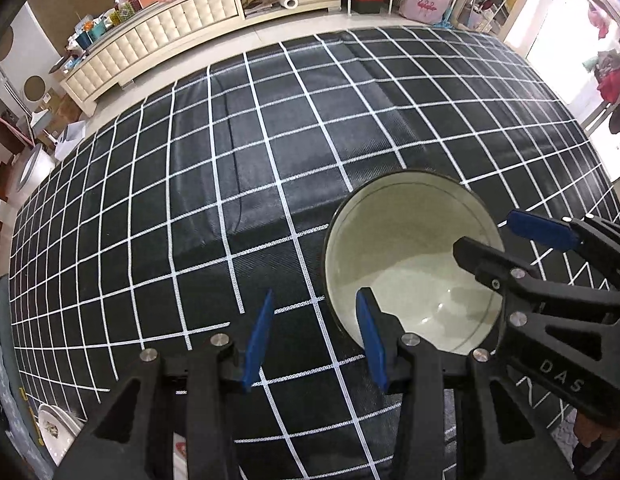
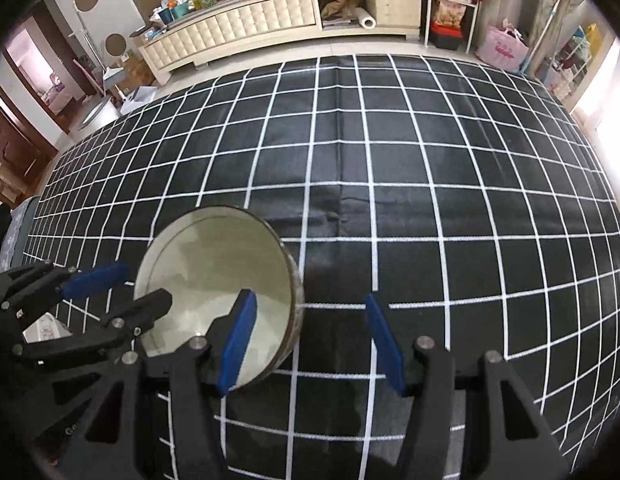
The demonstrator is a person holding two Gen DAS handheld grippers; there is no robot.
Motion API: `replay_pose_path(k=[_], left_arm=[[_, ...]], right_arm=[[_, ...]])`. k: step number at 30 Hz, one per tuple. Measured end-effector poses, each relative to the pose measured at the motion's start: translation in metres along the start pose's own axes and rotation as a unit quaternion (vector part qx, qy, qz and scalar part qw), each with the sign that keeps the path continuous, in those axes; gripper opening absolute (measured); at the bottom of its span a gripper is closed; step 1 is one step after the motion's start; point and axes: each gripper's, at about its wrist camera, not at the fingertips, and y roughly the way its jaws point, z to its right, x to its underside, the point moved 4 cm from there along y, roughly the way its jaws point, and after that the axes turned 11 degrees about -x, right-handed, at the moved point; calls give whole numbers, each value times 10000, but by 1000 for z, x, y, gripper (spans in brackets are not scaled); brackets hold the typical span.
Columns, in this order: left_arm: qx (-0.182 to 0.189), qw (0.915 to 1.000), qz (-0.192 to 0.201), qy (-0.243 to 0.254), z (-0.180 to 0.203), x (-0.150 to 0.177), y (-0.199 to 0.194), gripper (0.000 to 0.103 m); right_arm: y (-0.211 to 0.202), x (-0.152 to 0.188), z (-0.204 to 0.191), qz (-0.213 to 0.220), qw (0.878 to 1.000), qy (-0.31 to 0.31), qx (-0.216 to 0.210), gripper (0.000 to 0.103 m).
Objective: Organize plates and bowls
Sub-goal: 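Move the left gripper to the green-rimmed patterned bowl and grip its rim, then lift the patterned bowl and carry it over the white bowl stack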
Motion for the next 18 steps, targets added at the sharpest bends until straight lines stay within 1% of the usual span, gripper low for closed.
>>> replay_pose_path(k=[1,2,3,4,7,9,11,15,18], left_arm=[[5,10000,14,26,1,0,2,36],[30,10000,22,42,2,-1,3,32],[61,10000,41,43,4,-1,4,29],[70,10000,52,31,4,-2,4,27],[93,9999,89,40,10,-2,7,20],[141,9998,103,59,13,-3,7,15],[108,9998,147,62,14,-3,7,15],[128,9998,164,19,13,-1,6,15],[116,9998,154,-21,12,3,1,14]], right_arm=[[1,1,1,-14,10000,-2,-23,53],[2,2,1,-25,10000,9,-57,51],[3,3,2,-28,10000,14,-77,46],[4,4,3,-36,10000,9,-80,41],[4,8,5,-12,9995,12,-310,33],[4,8,3,-21,9995,-30,-329,29],[4,8,-2,-46,9993,-71,-363,23],[3,10,-3,24,9994,91,-324,20],[3,11,-8,45,9996,198,-170,16]])
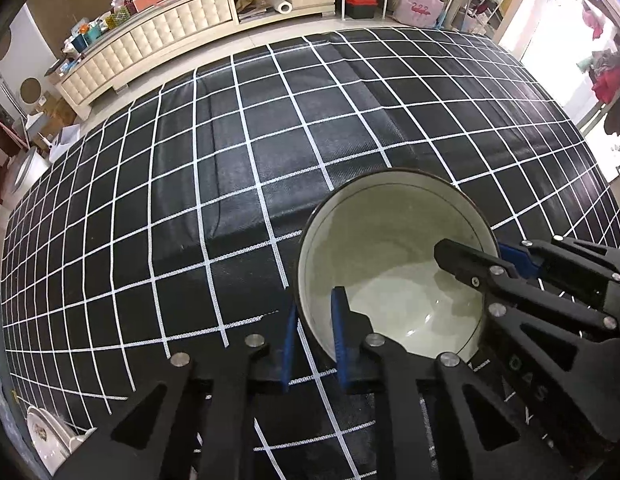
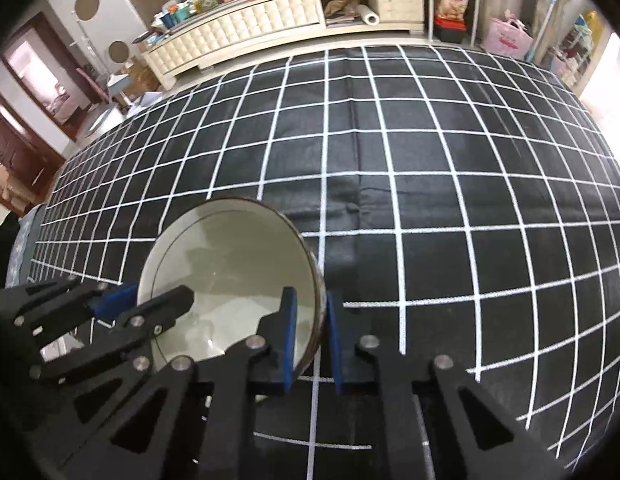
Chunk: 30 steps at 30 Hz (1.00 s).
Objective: Organize plates and bowls
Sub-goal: 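Lift the patterned bowl and carry it over the white bowl stack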
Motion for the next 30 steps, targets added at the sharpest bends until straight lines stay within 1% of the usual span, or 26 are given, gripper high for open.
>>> replay_pose_path(k=[3,7,9,13,22,26,30], left_arm=[[-26,10000,61,23,-1,3,-6,14],[89,9999,99,-55,-7,8,-22,12],[45,9998,209,-2,-11,11,-33,12],[-42,9992,397,-4,-23,18,-56,12],[77,9973,640,-354,-75,43,-109,11],[96,9959,755,-483,-99,60,-131,11],[47,9952,824,-531,-121,80,-148,11]], right_arm=[[-1,-2,-1,33,9999,118,-19,14],[-11,2,-2,87,9993,347,-103,13],[-18,3,-7,158,9992,350,-85,13],[-33,2,-29,282,9993,247,0,13],[-63,5,-82,393,9992,-49,-24,13],[-74,7,-111,468,9985,-274,49,13],[-78,15,-137,429,9983,-390,77,13]])
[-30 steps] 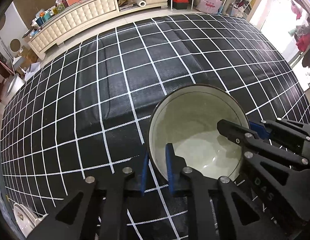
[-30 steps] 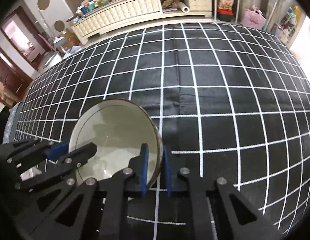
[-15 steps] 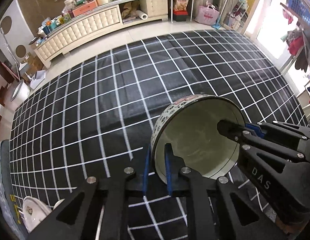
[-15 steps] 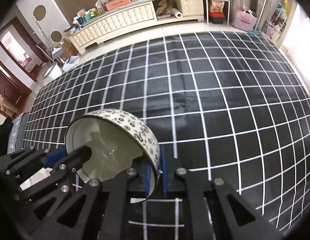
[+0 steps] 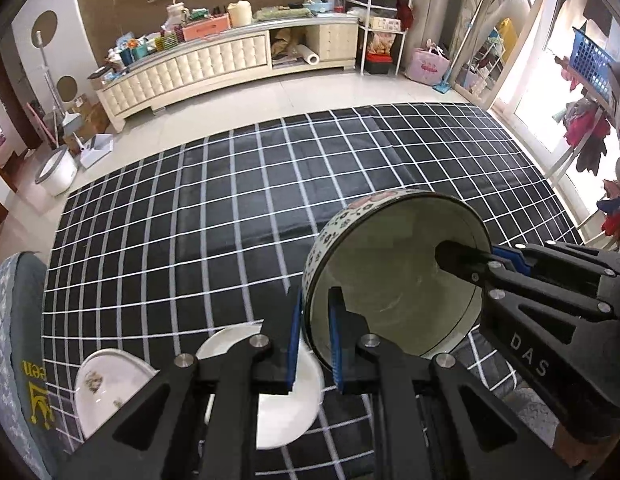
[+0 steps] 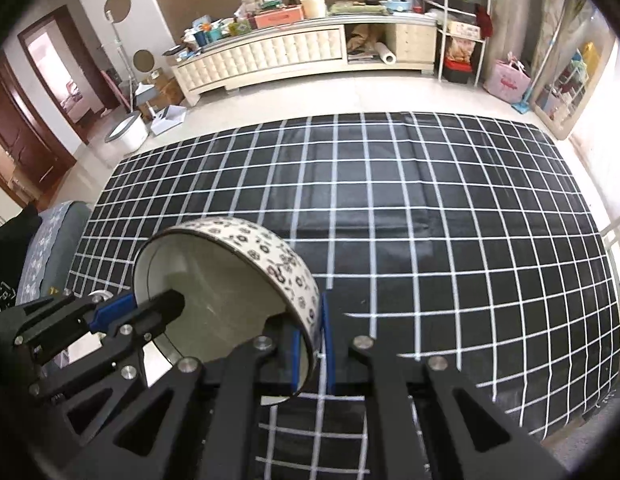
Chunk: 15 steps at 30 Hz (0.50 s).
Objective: Organize plates and bowls
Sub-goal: 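Lift the patterned bowl and carry it over the white bowl stack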
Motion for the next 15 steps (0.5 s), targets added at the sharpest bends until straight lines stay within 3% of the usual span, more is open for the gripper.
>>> replay_pose_path(k=[15], left_arm=[[-53,9993,-240,-292,-65,62,-3,11]], right_arm=[[30,32,-69,-409,9990,-125,-91,13]])
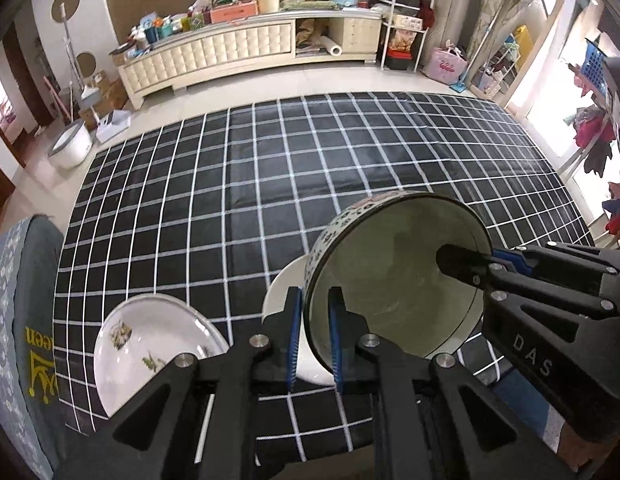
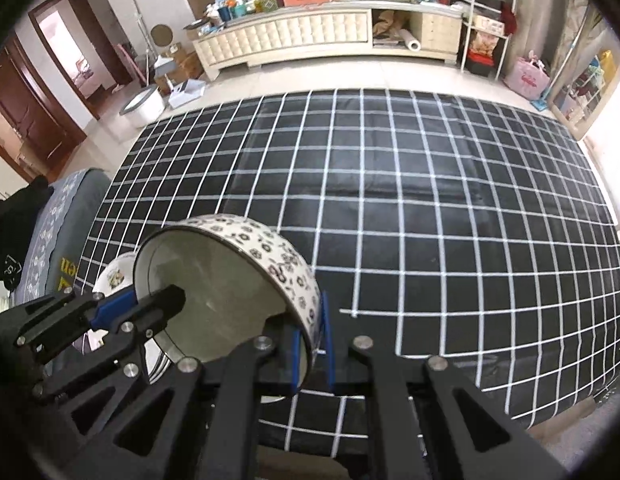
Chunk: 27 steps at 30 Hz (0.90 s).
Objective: Organize plates and bowls
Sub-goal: 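Lift the patterned bowl and carry it over the white bowl stack, then lower the patterned bowl into the white bowl stack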
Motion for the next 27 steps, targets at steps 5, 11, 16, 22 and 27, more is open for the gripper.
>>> replay_pose_path(k=[5,11,16,22,27], left_arm=[[-42,9998,-177,-59,-10,11,11,11],[86,9990,-427,-70,-15,15,31,11],[89,9986,-528,-34,-12,13,43,11],[229,9970,-725,-116,-16,14,61,11],[156,9980,-612,-60,-17,8,57,12]], right_arm=[[20,3,-12,-220,9998,-18,17,13],[39,5,-13,-521,9986,17,10,13],[53,5,-9,-763,9969,160,-53,13],[65,4,-12,-869,9961,124,17,14],[64,1,-10,-905,9957,213,-33,15]])
